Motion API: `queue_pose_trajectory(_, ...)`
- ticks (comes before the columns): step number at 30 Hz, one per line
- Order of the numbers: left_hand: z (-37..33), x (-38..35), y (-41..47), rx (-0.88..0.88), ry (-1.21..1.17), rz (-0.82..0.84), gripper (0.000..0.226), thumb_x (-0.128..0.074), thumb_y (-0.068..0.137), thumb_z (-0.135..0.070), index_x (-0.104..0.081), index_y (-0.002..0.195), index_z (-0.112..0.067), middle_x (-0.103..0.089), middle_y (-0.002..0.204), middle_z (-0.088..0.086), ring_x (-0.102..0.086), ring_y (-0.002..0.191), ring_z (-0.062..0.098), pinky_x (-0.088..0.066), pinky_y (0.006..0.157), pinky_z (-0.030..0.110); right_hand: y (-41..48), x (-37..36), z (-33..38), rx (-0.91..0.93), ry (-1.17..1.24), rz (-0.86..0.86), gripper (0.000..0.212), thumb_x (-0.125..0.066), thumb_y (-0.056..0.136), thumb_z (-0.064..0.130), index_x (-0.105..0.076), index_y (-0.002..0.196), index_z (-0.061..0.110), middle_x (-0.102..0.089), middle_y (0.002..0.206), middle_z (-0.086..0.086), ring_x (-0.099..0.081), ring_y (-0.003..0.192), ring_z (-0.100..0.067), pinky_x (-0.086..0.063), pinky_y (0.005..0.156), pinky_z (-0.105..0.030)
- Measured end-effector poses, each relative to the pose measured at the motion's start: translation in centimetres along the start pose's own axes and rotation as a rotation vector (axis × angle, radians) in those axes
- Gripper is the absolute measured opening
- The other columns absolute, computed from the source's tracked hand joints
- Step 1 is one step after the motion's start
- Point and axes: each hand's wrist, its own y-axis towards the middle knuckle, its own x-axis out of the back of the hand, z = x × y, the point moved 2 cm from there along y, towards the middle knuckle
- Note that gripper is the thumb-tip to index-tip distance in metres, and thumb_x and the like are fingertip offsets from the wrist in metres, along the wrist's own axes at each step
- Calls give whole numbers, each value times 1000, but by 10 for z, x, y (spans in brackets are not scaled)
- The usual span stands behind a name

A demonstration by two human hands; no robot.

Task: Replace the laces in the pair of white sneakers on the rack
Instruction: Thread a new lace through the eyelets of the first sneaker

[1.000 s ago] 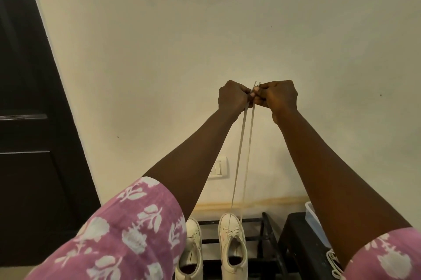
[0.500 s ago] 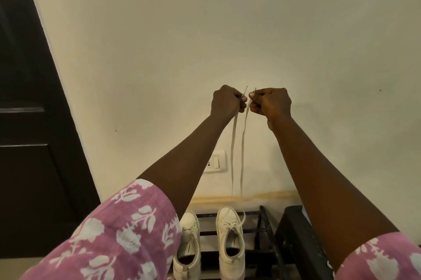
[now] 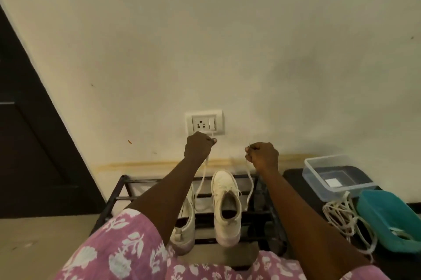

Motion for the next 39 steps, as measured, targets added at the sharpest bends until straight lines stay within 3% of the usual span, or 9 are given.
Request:
queue_pose_trajectory(6, 58, -42, -5, 126, 51, 97, 34, -62, 88, -23, -58, 112, 2, -63, 112, 21, -61, 106, 38, -50, 92, 41, -14, -30, -64, -22, -299, 90, 24, -58, 92, 20, -72, 103, 4, -71, 105, -13, -64, 98, -27, -41, 68, -19)
queue_pose_trajectory(9, 71, -55, -12, 229, 71, 147, 16, -63, 83, -16, -56, 74, -5, -67, 84, 17, -67, 85, 33, -56, 82, 42, -20, -39, -82, -107, -343, 112, 29, -57, 92, 25, -71, 102, 2, -69, 104, -16, -64, 95, -29, -45, 66, -18)
queue_pose_trajectory(13, 80, -74, -29, 340, 148, 329, 26, -58, 89, -17, -65, 71, 1, -62, 48, 6, -66, 59, 24, -59, 70, 35, -38, -46, -95, -277, -376, -49, 37, -54, 94, 34, -64, 105, 0, -63, 111, -18, -60, 101, -34, -44, 73, -34)
queue_pose_trajectory(15, 80, -83, -37, 399, 124, 359, 24, -54, 91, -19, -61, 79, 0, -63, 58, 9, -62, 55, 22, -56, 59, 31, -45, -53, -93, -295, -355, -48, 41, -51, 94, 40, -64, 106, 3, -63, 112, -16, -60, 102, -33, -41, 73, -33)
queue_pose_trajectory(21, 82, -97, -37, 451, -167, 191, 36, -69, 82, -15, -60, 112, 5, -65, 108, 20, -64, 99, 32, -55, 86, 41, -45, -64, -84, -444, -72, -6, 36, -68, 85, 30, -61, 104, 1, -64, 108, -13, -49, 77, -18, -28, 46, -21)
queue_pose_trajectory(26, 90, -99, -34, 537, -302, 68, 46, -81, 70, -13, -64, 109, 3, -68, 107, 18, -66, 99, 31, -55, 88, 41, -40, -69, -87, -670, 480, -15, 42, -70, 78, -1, -54, 116, -8, -61, 114, -20, -57, 90, -27, -45, 70, -32)
queue_pose_trajectory(30, 96, -100, -28, 587, -487, 116, 25, -75, 74, -2, -65, 96, 4, -68, 99, 19, -67, 89, 26, -54, 84, 36, -31, -72, -89, -571, 480, 38, 35, -71, 78, 3, -62, 111, -6, -64, 102, -15, -59, 91, -28, -47, 74, -33)
queue_pose_trajectory(33, 92, -99, -29, 615, -647, 139, 9, -66, 80, 6, -60, 77, 0, -64, 75, 11, -61, 63, 18, -48, 55, 24, -26, -68, -85, -400, 396, 98, 28, -70, 81, 9, -67, 106, -4, -66, 93, -14, -61, 88, -27, -50, 84, -42)
queue_pose_trajectory(39, 77, -90, -30, 258, -578, 216, 14, -63, 82, 7, -69, 93, 4, -65, 68, 11, -61, 59, 15, -49, 47, 12, -14, -58, -58, 17, 140, 226, 27, -75, 78, 15, -72, 101, 1, -71, 103, -15, -67, 91, -24, -54, 85, -35)
